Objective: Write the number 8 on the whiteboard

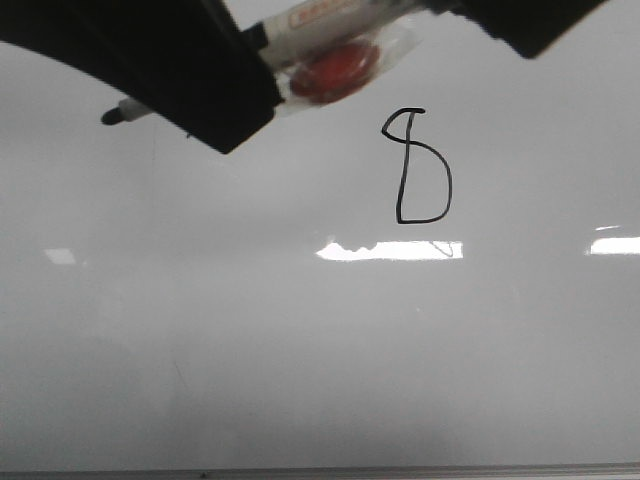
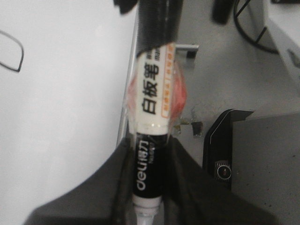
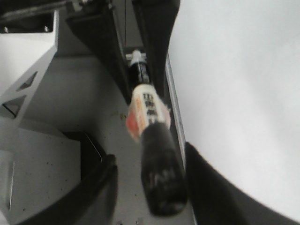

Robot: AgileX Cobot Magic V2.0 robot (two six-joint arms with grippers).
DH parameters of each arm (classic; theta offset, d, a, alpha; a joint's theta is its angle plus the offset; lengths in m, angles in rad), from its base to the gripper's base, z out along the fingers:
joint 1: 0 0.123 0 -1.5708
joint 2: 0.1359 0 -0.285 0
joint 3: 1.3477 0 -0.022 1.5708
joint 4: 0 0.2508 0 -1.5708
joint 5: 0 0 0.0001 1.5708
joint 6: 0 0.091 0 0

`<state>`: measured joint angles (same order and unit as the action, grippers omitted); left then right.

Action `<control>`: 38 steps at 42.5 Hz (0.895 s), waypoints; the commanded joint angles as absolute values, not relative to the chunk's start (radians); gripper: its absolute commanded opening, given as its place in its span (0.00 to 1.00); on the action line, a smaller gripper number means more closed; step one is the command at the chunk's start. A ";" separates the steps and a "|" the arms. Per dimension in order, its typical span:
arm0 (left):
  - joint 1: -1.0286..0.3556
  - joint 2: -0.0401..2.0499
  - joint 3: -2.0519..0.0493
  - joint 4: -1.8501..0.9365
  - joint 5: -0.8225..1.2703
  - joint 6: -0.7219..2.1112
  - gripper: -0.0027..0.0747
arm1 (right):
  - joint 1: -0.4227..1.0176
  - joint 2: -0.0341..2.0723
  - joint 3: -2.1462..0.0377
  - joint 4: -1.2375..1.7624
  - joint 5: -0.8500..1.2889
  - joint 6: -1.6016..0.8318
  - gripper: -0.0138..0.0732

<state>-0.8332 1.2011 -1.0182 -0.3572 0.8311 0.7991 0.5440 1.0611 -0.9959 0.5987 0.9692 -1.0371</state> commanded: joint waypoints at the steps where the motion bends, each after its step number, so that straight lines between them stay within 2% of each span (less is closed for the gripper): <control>1: -0.829 1.170 -1.047 -0.183 0.800 0.595 0.07 | 0.502 1.007 -1.031 0.525 0.952 -0.904 0.78; 6: -0.767 1.147 -1.047 0.133 0.850 0.282 0.07 | 0.409 0.947 -1.031 0.406 0.953 -0.687 0.78; 11: -0.632 1.136 -1.047 0.271 0.881 0.108 0.07 | 0.329 0.912 -1.031 0.368 0.954 -0.584 0.78; 20: -0.219 1.140 -1.035 0.071 0.733 0.080 0.07 | 0.273 0.909 -1.027 0.368 0.986 -0.579 0.78; 26: -0.038 1.141 -0.976 -0.101 0.547 0.083 0.07 | 0.273 0.910 -1.027 0.368 0.984 -0.579 0.78; 31: 0.016 1.155 -0.922 -0.130 0.439 0.083 0.07 | 0.273 0.910 -1.027 0.368 0.980 -0.579 0.78; 38: 0.021 1.228 -0.913 -0.130 0.417 0.091 0.07 | 0.273 0.910 -1.027 0.368 0.978 -0.579 0.78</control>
<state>0.0203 1.2166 -0.8869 -0.1113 0.4994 0.0920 0.2783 0.9186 -0.9992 0.3533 1.0251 -0.5805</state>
